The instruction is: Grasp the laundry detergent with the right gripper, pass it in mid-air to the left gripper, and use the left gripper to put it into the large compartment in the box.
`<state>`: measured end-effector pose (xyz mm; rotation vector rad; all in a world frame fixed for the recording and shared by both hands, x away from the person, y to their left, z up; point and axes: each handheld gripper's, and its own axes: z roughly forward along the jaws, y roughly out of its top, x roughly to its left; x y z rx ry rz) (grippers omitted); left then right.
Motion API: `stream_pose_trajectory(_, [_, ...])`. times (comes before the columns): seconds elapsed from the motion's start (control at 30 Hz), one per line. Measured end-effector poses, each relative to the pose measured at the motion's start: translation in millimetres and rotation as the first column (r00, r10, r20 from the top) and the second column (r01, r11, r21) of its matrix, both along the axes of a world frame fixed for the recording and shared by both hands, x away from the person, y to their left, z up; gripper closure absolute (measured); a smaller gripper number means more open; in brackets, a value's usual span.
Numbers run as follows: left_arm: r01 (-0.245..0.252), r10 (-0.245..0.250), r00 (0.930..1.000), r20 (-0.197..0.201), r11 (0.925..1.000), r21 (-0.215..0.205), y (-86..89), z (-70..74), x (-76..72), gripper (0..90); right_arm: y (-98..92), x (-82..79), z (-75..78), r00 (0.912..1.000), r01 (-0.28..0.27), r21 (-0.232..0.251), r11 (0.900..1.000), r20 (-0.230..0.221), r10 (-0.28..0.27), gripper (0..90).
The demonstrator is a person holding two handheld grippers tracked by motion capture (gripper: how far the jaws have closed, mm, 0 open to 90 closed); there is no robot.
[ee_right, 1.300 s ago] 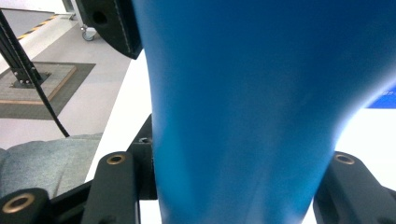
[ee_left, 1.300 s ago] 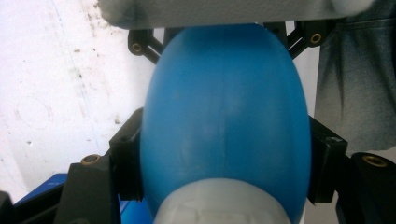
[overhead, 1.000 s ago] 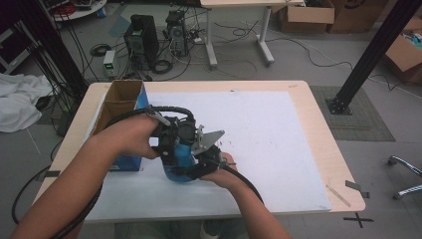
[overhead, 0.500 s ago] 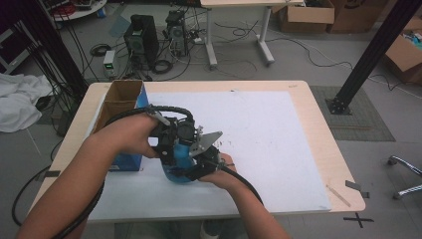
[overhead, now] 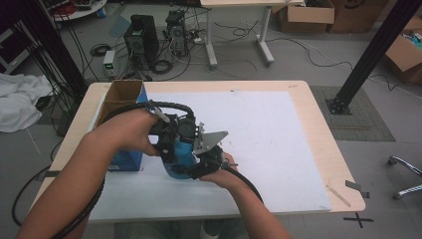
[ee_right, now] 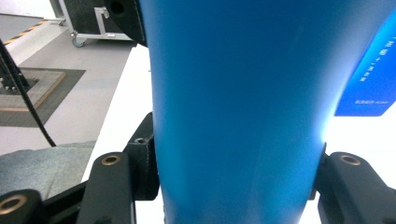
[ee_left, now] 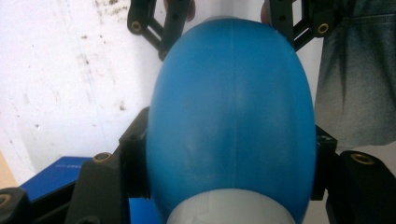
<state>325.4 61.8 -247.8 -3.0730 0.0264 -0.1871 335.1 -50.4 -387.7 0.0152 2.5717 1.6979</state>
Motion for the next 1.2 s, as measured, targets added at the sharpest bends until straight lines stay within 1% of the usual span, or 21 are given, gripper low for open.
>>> stream_pose_trajectory(0.1, [-0.007, 0.007, 1.0, -0.001, 1.0, -0.002, -0.1, 2.0, 0.4, 38.3, -2.9, -0.4, -0.4, 0.9999, 0.01, -0.01, 1.0, -0.005, -0.01, 39.0])
stream_pose_trajectory(0.13, [-0.009, 0.009, 1.0, -0.001, 1.0, -0.002, 0.0, 2.7, 0.8, 38.3, -5.6, 0.0, -0.7, 0.9998, 0.014, -0.008, 1.0, -0.011, -0.015, 35.9])
stream_pose_trajectory(0.27, [-0.017, 0.017, 0.9998, -0.007, 0.9998, 0.01, 0.0, 4.3, 2.0, 38.3, -10.8, 0.3, 1.0, 0.9995, 0.024, -0.014, 1.0, -0.019, -0.025, 34.8])
stream_pose_trajectory(0.5, [-0.047, 0.048, 0.9987, -0.019, 0.9988, 0.012, 1.5, 7.6, 4.9, 38.3, -24.9, -0.6, 13.5, 0.999, 0.04, -0.045, 0.998, -0.02, -0.041, 28.7])
stream_pose_trajectory(0.57, [-0.064, 0.064, 0.9976, -0.024, 0.9979, 0.013, 1.8, 11.0, 5.7, 38.3, -31.0, -0.7, 20.3, 0.9991, 0.039, -0.072, 0.997, -0.015, -0.04, 27.1])
stream_pose_trajectory(0.63, [-0.071, 0.071, 0.9971, -0.025, 0.9973, 0.017, 1.8, 12.7, 6.2, 38.3, -33.0, -0.7, 22.6, 0.9991, 0.039, -0.079, 0.996, -0.013, -0.04, 25.6])
stream_pose_trajectory(0.67, [-0.088, 0.088, 0.9955, -0.035, 0.996, 0.013, 2.1, 16.4, 7.1, 38.3, -37.3, -0.8, 28.1, 0.999, 0.041, -0.104, 0.994, -0.014, -0.043, 25.1])
stream_pose_trajectory(0.7, [-0.088, 0.088, 0.9955, -0.035, 0.996, 0.013, 2.1, 16.4, 7.1, 38.2, -37.3, -0.8, 28.1, 0.999, 0.041, -0.104, 0.994, -0.014, -0.043, 25.1])
stream_pose_trajectory(0.73, [-0.095, 0.095, 0.9945, -0.045, 0.9955, 0.005, 2.4, 18.4, 8.2, 38.2, -40.4, -0.4, 34.0, 0.9991, 0.035, -0.138, 0.99, -0.017, -0.038, 23.4])
stream_pose_trajectory(0.77, [-0.108, 0.108, 0.9925, -0.058, 0.9941, -0.002, 2.7, 20.5, 9.1, 38.2, -40.4, -0.4, 34.0, 0.9991, 0.035, -0.138, 0.99, -0.017, -0.038, 23.4])
stream_pose_trajectory(0.83, [-0.135, 0.133, 0.9878, -0.082, 0.9907, -0.017, 3.4, 24.8, 12.2, 38.1, -42.3, -0.1, 40.4, 0.9991, 0.037, -0.185, 0.982, -0.015, -0.04, 22.2])
stream_pose_trajectory(0.87, [-0.156, 0.153, 0.9839, -0.093, 0.9872, -0.03, 4.4, 29.6, 15.2, 38.1, -44.6, -0.8, 47.3, 0.9993, 0.032, -0.209, 0.977, -0.012, -0.036, 20.6])
stream_pose_trajectory(0.9, [-0.156, 0.153, 0.9839, -0.093, 0.9872, -0.03, 4.4, 29.6, 15.2, 38.1, -44.6, -0.8, 47.3, 0.9993, 0.032, -0.209, 0.977, -0.012, -0.036, 20.6])
stream_pose_trajectory(0.97, [-0.182, 0.179, 0.98, -0.088, 0.9827, -0.033, 5.5, 34.0, 18.4, 38.1, -47.9, -1.9, 57.9, 0.9995, 0.028, -0.241, 0.97, -0.007, -0.031, 18.0])
stream_pose_trajectory(1.0, [-0.197, 0.194, 0.9774, -0.084, 0.98, -0.029, 6.0, 36.0, 20.1, 38.1, -47.9, -1.9, 57.9, 0.9995, 0.028, -0.241, 0.97, -0.007, -0.031, 18.0])
stream_pose_trajectory(1.03, [-0.23, 0.228, 0.9712, -0.069, 0.9729, -0.023, 7.4, 40.0, 23.4, 38.1, -50.5, -1.5, 64.7, 0.9996, 0.027, -0.263, 0.964, -0.003, -0.029, 15.2])
stream_pose_trajectory(1.07, [-0.23, 0.228, 0.9712, -0.069, 0.9729, -0.023, 7.4, 40.0, 23.4, 38.1, -50.5, -1.5, 64.7, 0.9996, 0.027, -0.263, 0.964, -0.003, -0.029, 15.2])
stream_pose_trajectory(1.1, [-0.246, 0.244, 0.9674, -0.067, 0.9693, -0.015, 8.2, 42.6, 25.4, 38.1, -52.2, -1.5, 68.2, 0.9996, 0.028, -0.279, 0.96, -0.001, -0.03, 14.7])
stream_pose_trajectory(1.13, [-0.264, 0.263, 0.9629, -0.063, 0.9644, -0.015, 9.7, 44.5, 27.2, 38.1, -56.2, -1.6, 74.7, 0.9996, 0.027, -0.304, 0.952, 0.001, -0.028, 14.0])
stream_pose_trajectory(1.17, [-0.284, 0.282, 0.9574, -0.062, 0.9589, -0.014, 11.1, 46.5, 28.9, 38.1, -56.2, -1.6, 74.7, 0.9996, 0.027, -0.304, 0.952, 0.001, -0.028, 14.0])
stream_pose_trajectory(1.2, [-0.296, 0.295, 0.9536, -0.061, 0.955, -0.014, 12.2, 48.1, 30.2, 38.0, -59.8, -0.9, 79.2, 0.9997, 0.023, -0.329, 0.944, 0.001, -0.024, 13.3])
